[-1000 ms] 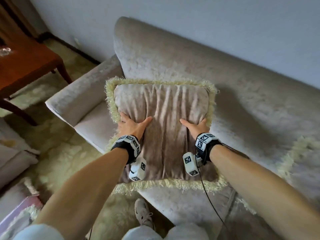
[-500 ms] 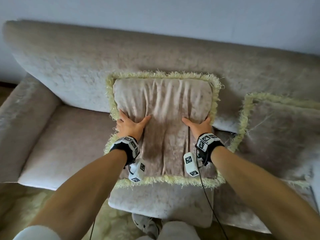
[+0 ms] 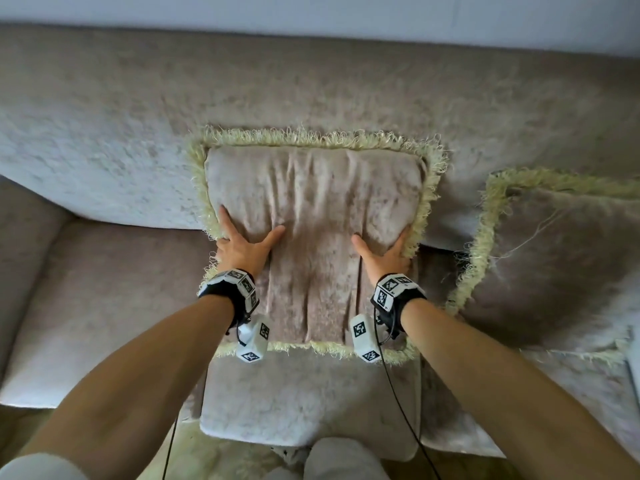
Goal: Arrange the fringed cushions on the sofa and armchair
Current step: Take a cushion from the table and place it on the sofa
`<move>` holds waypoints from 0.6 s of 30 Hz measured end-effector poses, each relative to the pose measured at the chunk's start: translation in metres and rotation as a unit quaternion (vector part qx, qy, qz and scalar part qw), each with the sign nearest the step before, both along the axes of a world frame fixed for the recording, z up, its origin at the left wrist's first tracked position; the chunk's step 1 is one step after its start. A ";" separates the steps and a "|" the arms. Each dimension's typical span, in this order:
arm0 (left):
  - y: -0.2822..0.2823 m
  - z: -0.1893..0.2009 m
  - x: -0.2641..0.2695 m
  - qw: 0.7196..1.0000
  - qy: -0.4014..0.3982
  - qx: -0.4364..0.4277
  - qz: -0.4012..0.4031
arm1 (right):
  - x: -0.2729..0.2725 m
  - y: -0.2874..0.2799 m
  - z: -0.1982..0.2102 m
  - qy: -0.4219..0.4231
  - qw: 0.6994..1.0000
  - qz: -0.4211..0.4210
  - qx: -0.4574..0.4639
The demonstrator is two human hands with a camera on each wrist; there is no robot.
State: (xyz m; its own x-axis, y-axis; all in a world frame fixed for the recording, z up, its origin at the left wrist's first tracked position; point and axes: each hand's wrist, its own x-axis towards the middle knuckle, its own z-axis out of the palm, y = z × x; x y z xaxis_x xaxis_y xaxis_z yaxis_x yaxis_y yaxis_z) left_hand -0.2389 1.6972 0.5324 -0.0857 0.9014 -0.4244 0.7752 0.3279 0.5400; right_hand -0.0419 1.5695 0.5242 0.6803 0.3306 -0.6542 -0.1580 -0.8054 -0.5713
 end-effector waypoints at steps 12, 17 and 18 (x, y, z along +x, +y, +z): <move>0.022 -0.063 0.011 0.997 -0.057 -0.058 0.017 | 0.022 0.021 -0.071 0.014 0.999 -0.014 -0.029; 0.028 -0.075 0.007 0.997 -0.058 -0.048 0.012 | 0.015 0.021 -0.085 -0.006 0.999 -0.024 -0.036; 0.029 -0.077 0.004 0.997 -0.063 -0.051 0.009 | 0.013 0.018 -0.086 -0.005 0.999 -0.026 -0.037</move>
